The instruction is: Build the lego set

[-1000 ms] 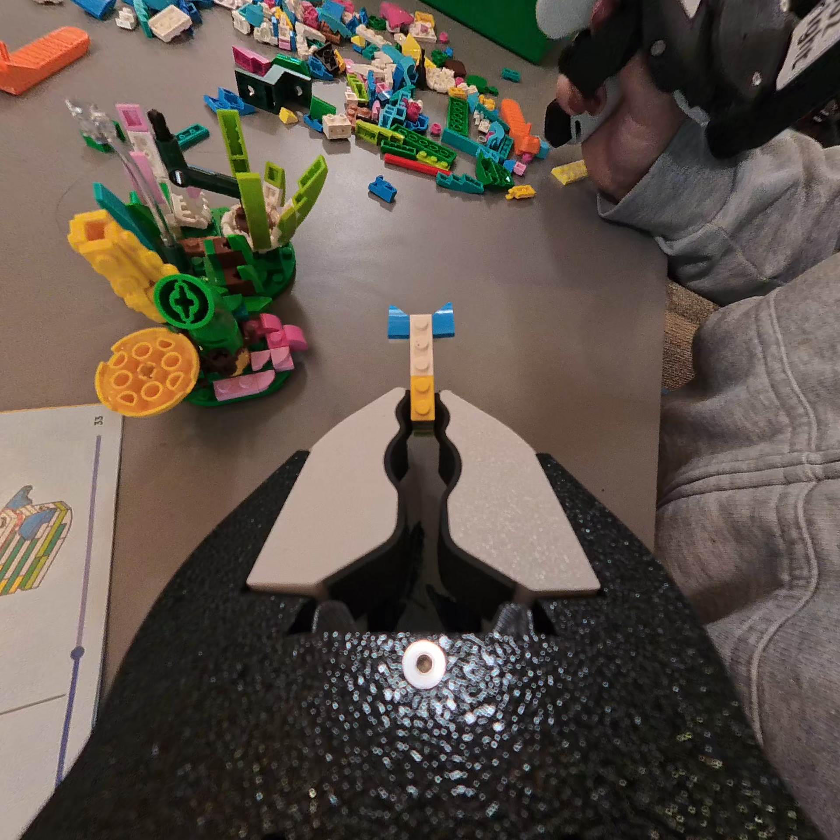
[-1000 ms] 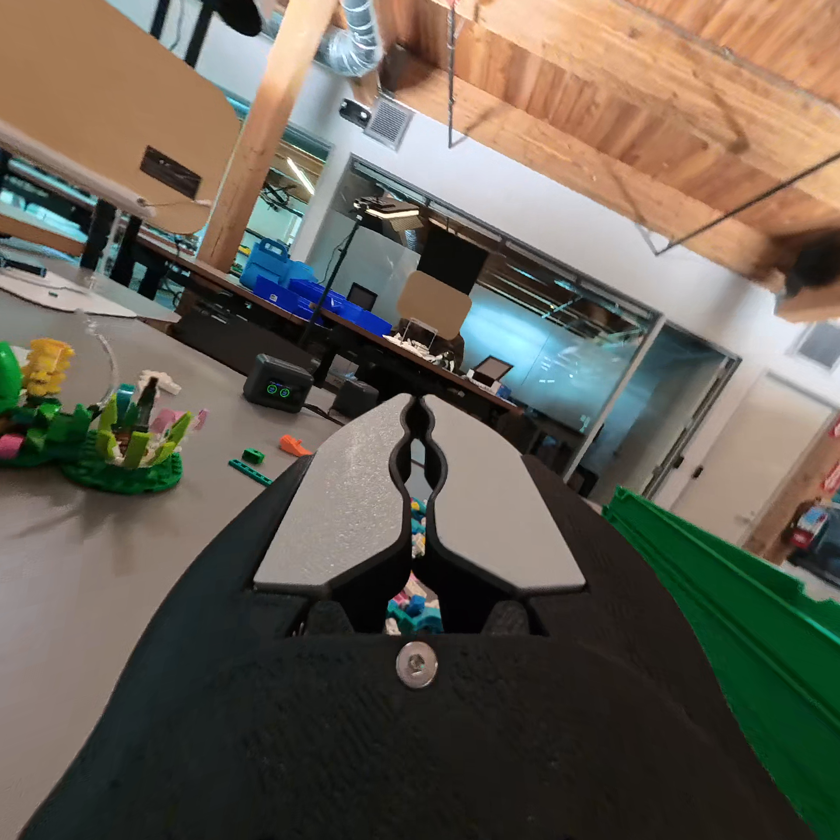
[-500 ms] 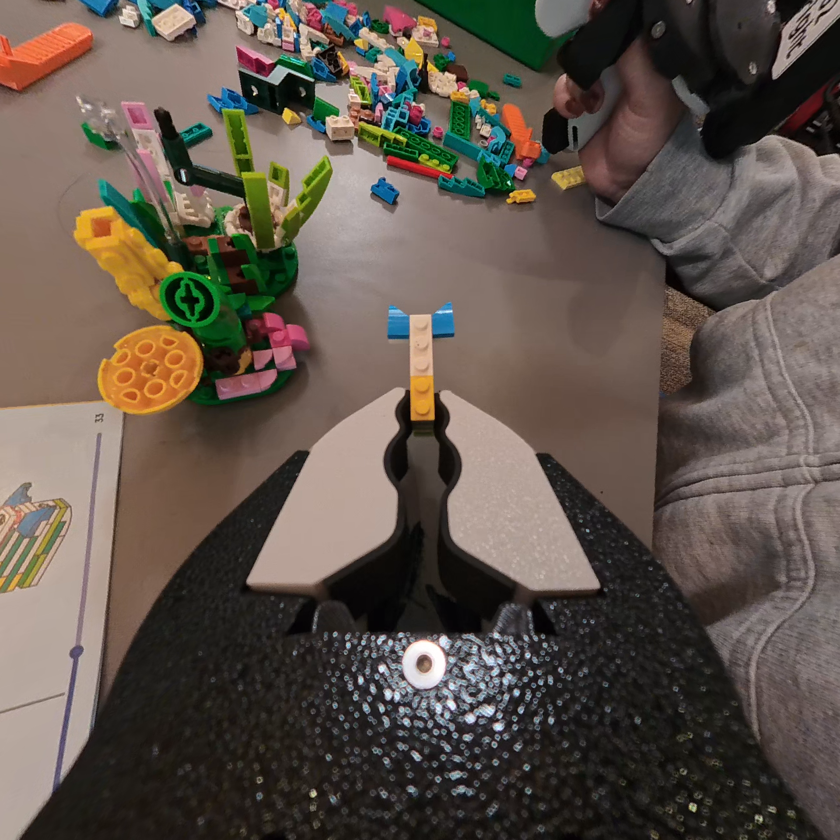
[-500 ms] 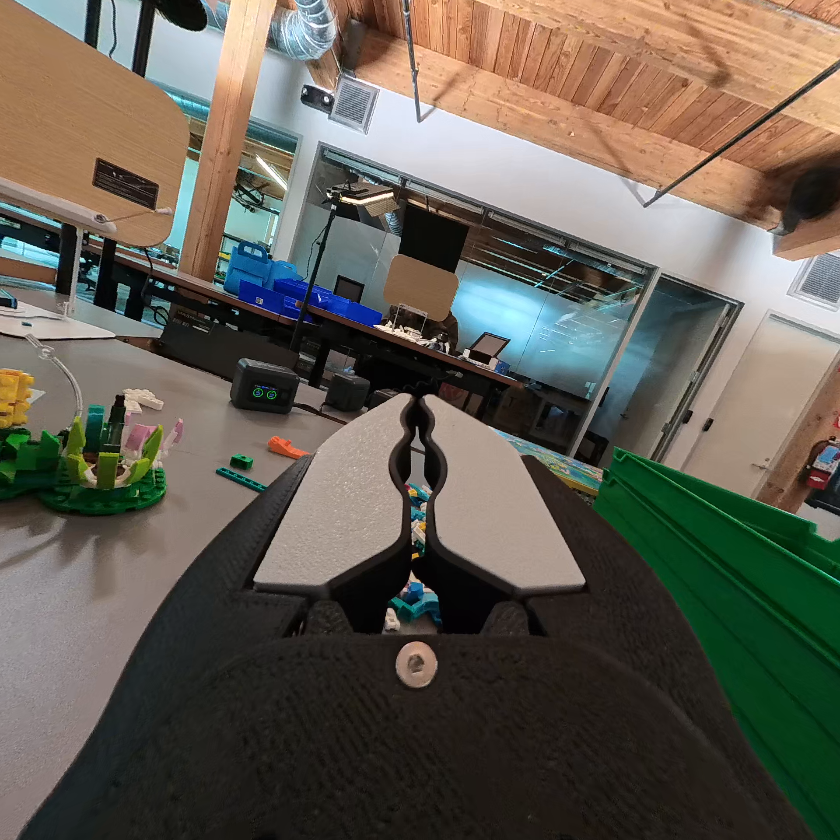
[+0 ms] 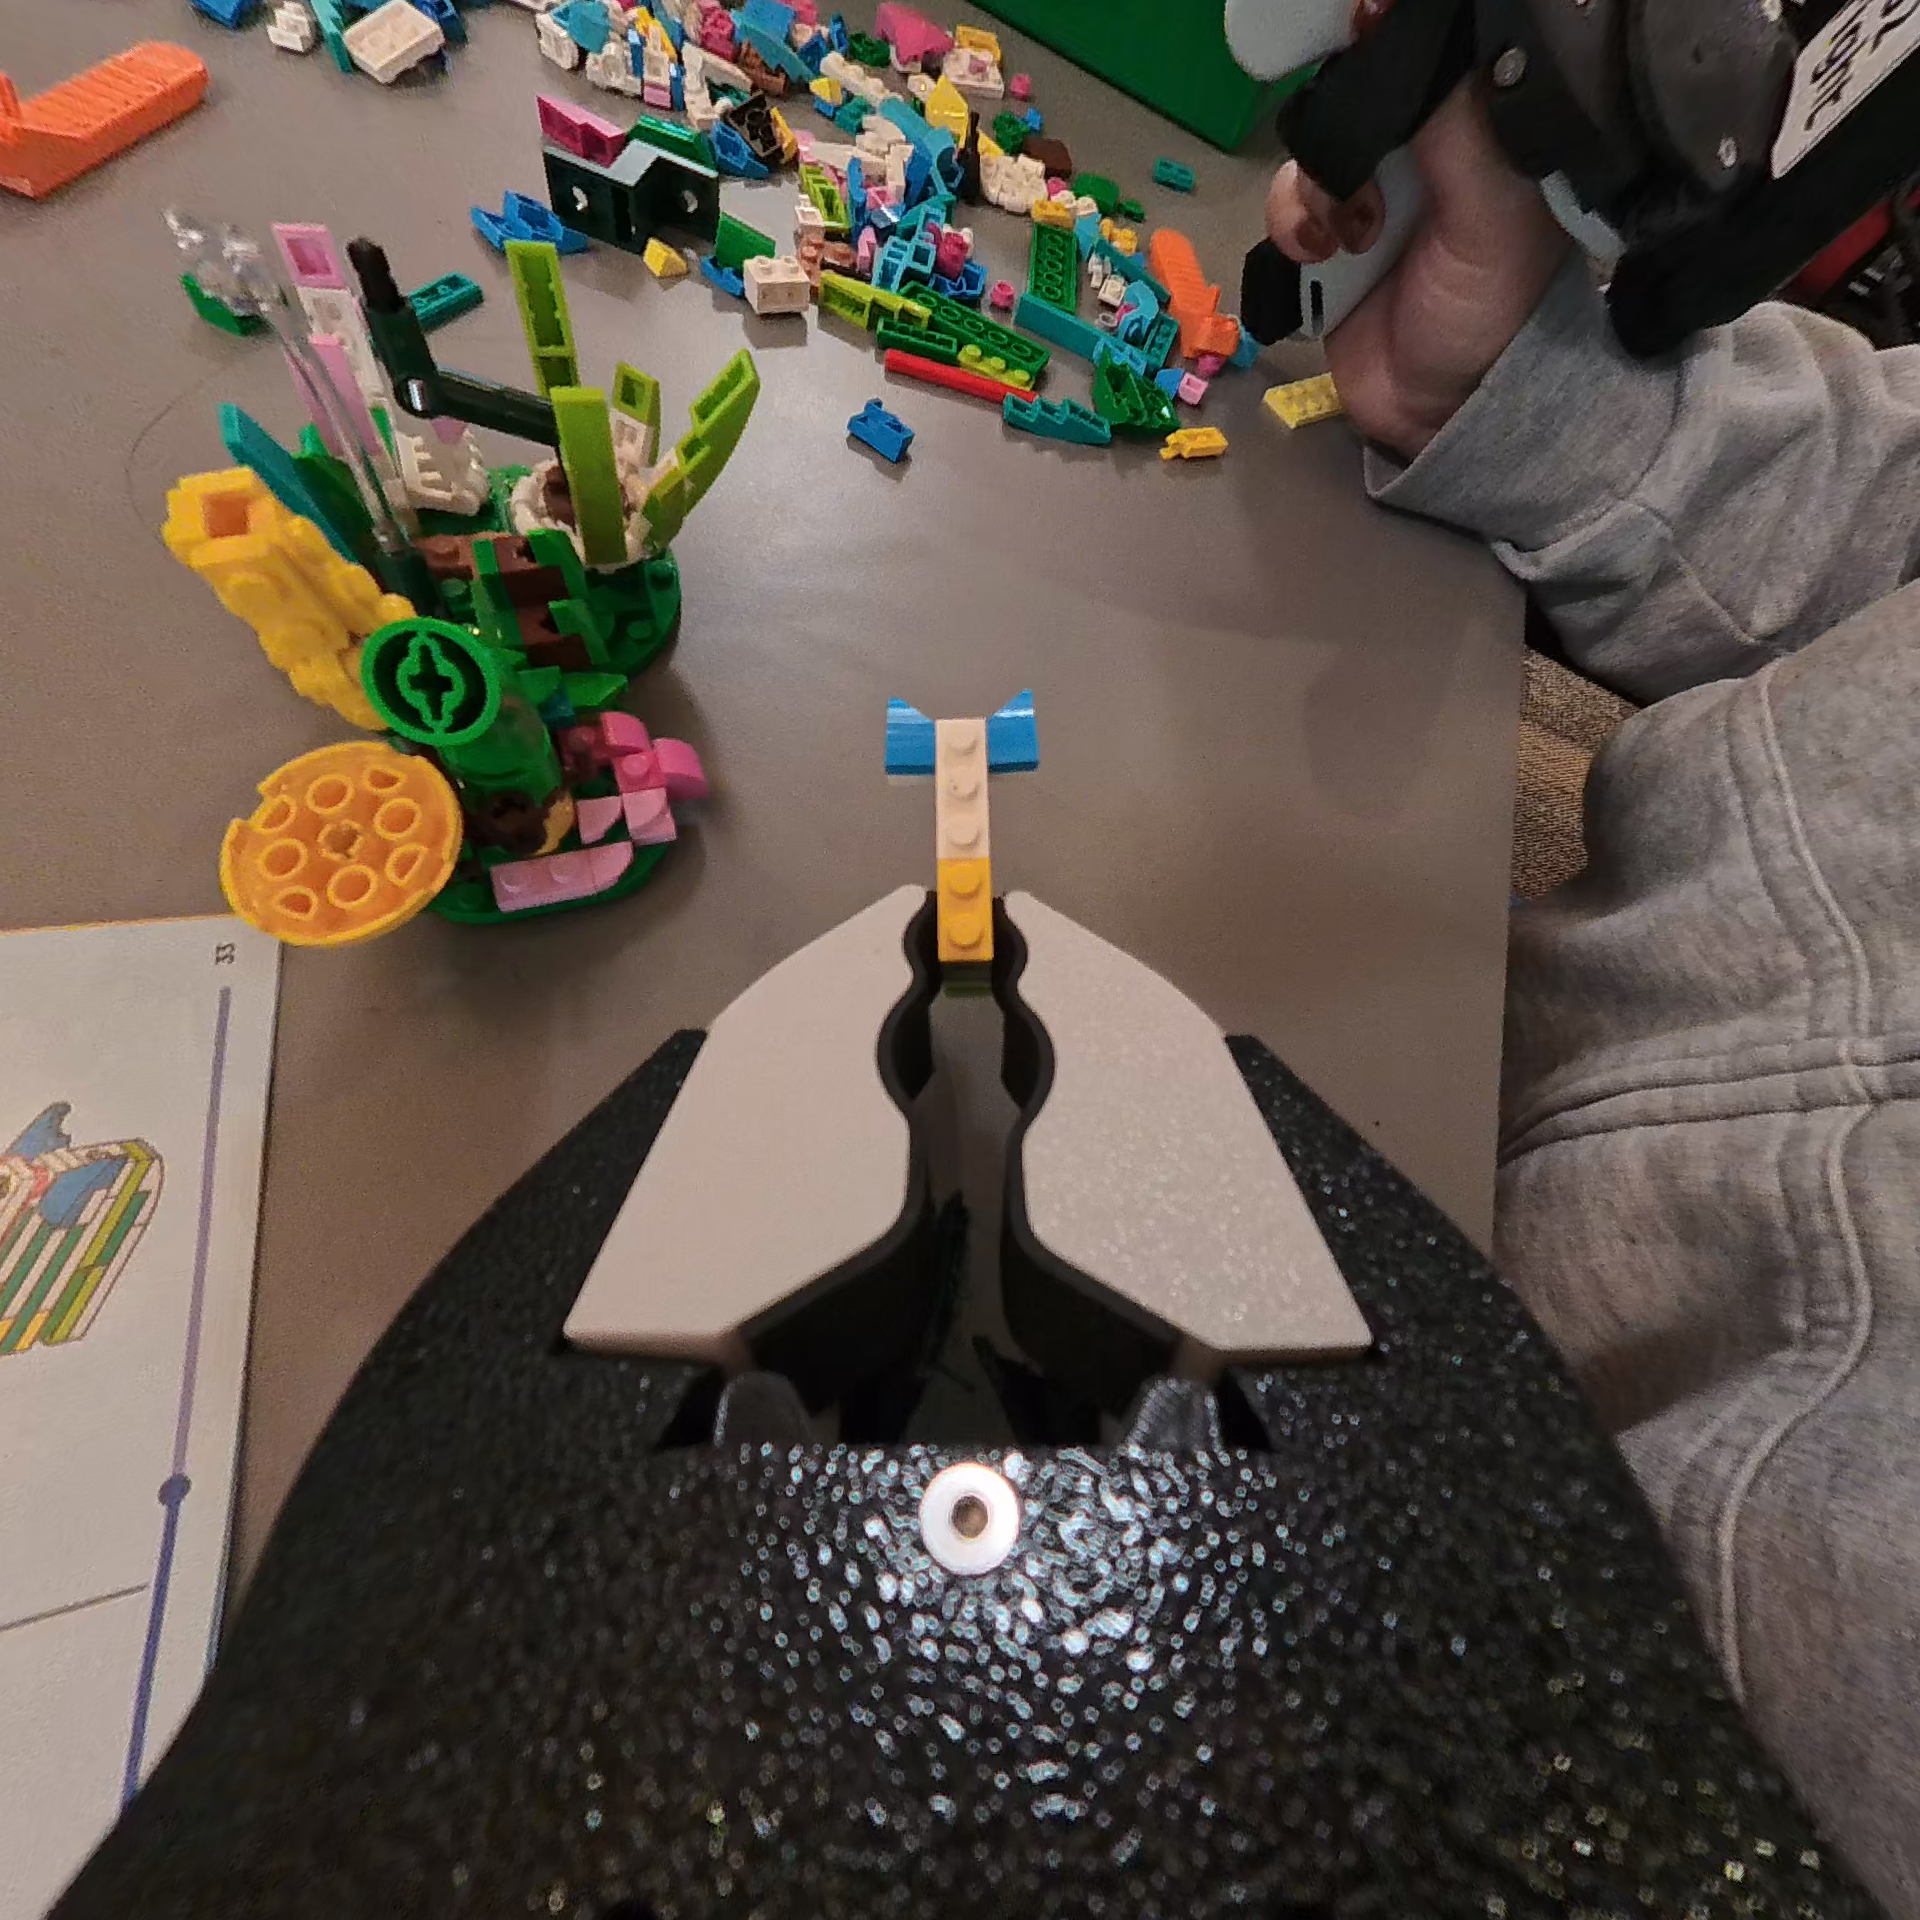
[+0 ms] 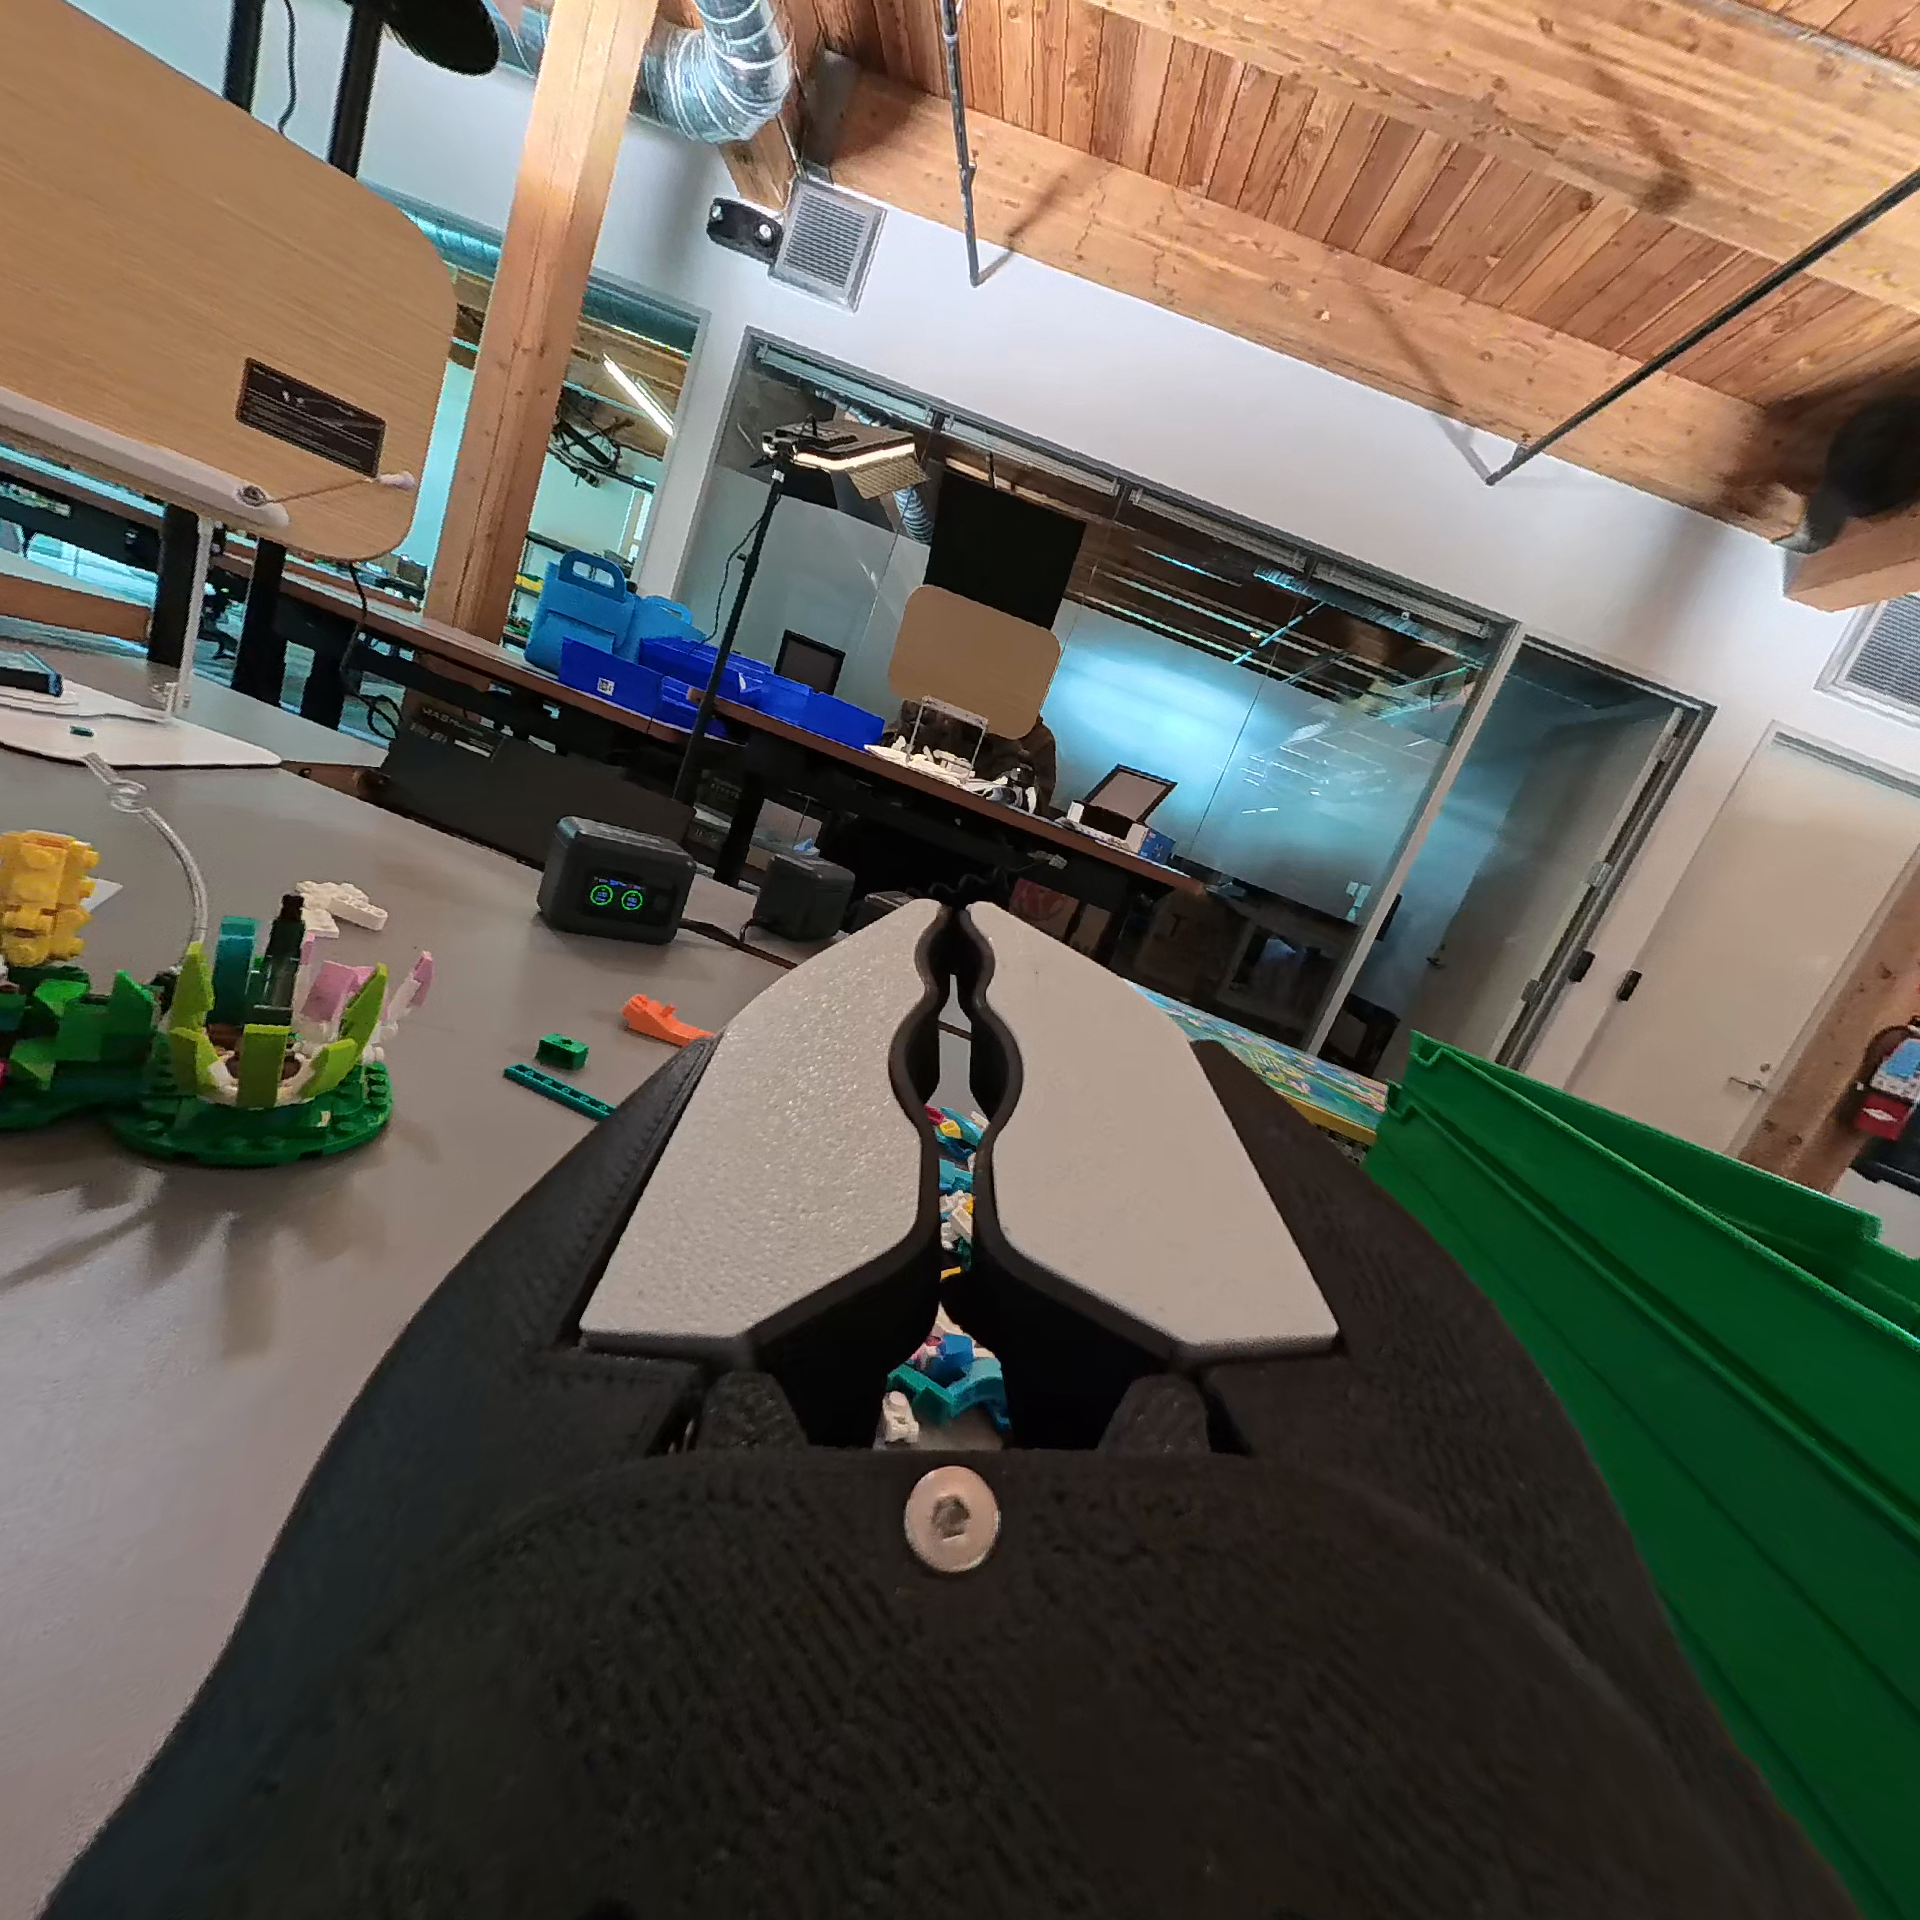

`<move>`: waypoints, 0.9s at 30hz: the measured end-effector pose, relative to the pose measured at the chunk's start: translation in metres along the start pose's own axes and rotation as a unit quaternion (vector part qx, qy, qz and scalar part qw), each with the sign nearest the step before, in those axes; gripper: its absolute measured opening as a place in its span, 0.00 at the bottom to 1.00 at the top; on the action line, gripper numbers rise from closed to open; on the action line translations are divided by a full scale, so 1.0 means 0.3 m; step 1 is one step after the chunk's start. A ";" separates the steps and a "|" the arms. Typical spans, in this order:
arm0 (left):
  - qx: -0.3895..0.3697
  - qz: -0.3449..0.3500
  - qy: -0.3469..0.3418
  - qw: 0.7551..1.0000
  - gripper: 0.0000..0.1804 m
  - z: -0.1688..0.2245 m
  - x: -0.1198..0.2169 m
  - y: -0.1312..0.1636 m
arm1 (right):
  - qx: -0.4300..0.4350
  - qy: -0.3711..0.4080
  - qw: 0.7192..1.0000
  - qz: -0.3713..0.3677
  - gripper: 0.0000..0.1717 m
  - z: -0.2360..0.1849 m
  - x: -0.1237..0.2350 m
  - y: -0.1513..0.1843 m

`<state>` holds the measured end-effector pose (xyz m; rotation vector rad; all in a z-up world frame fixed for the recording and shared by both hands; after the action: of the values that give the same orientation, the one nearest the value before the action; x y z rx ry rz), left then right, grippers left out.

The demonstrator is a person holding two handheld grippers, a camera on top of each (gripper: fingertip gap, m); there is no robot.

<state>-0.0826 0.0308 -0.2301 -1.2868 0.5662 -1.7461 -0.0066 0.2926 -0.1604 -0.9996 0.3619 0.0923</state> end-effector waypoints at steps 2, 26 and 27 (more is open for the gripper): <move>0.000 0.000 0.000 1.000 0.05 0.000 0.000 0.000 | 0.002 -0.001 1.000 0.002 0.00 -0.001 0.000 -0.002; 0.005 0.001 0.002 1.000 0.05 -0.002 0.001 0.000 | -0.074 -0.169 0.933 -0.309 0.02 0.024 -0.174 0.197; 0.005 0.001 0.003 1.000 0.05 -0.002 0.001 -0.001 | -0.086 -0.190 0.916 -0.342 0.01 0.036 -0.202 0.216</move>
<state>-0.0832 0.0307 -0.2300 -1.2752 0.5619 -1.7486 -0.0762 0.3420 -0.1869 -1.2063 -0.3696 -0.3194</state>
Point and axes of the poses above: each gripper's, where its closed fingertips meet, x back along the fingers, y out of its underside, z = x × y across the jaws, the point moved 6 cm from there along x, back along the fingers, and after that the axes turned 9 degrees about x, right-handed, at the moved point
